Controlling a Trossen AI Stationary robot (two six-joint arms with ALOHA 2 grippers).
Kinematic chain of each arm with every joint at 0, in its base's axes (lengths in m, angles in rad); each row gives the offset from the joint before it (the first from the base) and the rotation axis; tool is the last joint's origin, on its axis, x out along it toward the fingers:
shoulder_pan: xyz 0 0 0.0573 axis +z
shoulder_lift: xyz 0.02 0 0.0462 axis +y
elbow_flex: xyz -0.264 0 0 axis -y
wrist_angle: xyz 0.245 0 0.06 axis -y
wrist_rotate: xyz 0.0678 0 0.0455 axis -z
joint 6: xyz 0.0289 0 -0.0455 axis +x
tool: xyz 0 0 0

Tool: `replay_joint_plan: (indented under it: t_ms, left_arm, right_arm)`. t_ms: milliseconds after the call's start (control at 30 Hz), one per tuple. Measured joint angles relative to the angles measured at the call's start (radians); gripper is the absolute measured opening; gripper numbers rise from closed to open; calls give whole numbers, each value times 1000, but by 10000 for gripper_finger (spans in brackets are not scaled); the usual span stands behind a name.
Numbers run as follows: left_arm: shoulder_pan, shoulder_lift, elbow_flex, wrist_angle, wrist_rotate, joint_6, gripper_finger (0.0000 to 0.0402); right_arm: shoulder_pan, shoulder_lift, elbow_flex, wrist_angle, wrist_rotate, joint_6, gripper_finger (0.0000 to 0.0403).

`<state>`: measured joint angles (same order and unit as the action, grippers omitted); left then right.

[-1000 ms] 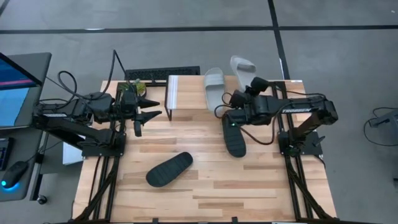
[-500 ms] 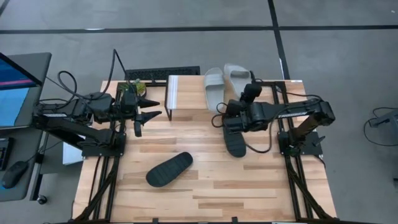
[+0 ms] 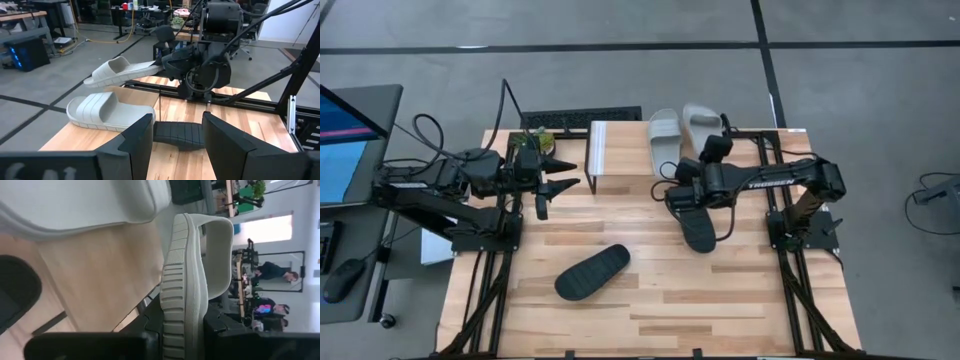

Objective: Pick and place slides into the shelf
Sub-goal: Put the gray slide on the shelf

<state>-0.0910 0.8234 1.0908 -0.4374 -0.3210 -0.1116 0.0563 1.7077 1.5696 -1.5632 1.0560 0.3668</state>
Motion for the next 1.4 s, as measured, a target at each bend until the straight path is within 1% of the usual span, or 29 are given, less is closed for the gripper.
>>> replay_joint_plan:
  t_ms: [700,1000,1067,1400]
  left_arm:
    - [0,0,0,0,0,0,158]
    - [0,0,0,0,0,0,158]
    - [0,0,0,0,0,0,158]
    - [0,0,0,0,0,0,158]
  right_arm:
    - [3,0,0,0,-114,-9,49]
    - [8,0,0,6,-177,-18,49]
    - [12,0,0,12,-210,-17,49]
    - [28,-1,0,31,-239,-25,49]
